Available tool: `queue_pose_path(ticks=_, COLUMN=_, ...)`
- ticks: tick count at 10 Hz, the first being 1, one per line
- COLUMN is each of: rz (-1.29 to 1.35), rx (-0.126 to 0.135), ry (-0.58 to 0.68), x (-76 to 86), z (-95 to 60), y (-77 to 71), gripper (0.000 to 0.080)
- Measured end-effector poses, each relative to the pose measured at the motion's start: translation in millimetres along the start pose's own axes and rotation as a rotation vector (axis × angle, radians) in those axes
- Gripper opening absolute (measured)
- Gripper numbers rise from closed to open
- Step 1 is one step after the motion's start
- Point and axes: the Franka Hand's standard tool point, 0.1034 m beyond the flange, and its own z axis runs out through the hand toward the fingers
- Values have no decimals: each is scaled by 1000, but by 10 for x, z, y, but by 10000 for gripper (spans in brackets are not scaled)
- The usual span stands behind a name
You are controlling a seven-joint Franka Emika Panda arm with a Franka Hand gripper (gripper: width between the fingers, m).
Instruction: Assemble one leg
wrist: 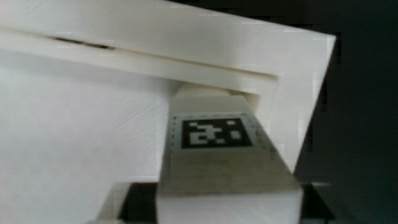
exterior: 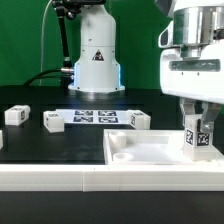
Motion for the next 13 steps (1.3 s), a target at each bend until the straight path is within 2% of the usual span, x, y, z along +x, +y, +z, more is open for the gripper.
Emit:
queue_pose_path(ticks=3, rz=254, rx=-3, ry=-11, x=-35, z=2, y=5, gripper=293)
queue_pose_path(ticks=4, rz=324, rx=-11, ry=-18, x=-17, z=1, y=11, gripper=294)
queue_pose_path(ticks=5, rz=430, rx=-37, ry=-15, x=-11, z=3, y=43, gripper=294)
queue_pose_path(ticks=6, rz=504, rx=-39, ry=-8, x=21, z=13, y=49, gripper=294)
queue_pose_path(ticks=11, rz=478, rx=-34, ry=-8, x=46, z=16, y=44, gripper=294)
queue_pose_path(ticks=12, rz=477, rx=-35, ry=-8, x=45, z=18, y=45, gripper=371)
queue_pose_path(ticks=13, rz=474, rx=-35, ry=-8, x=45, z=19, y=46, gripper=512)
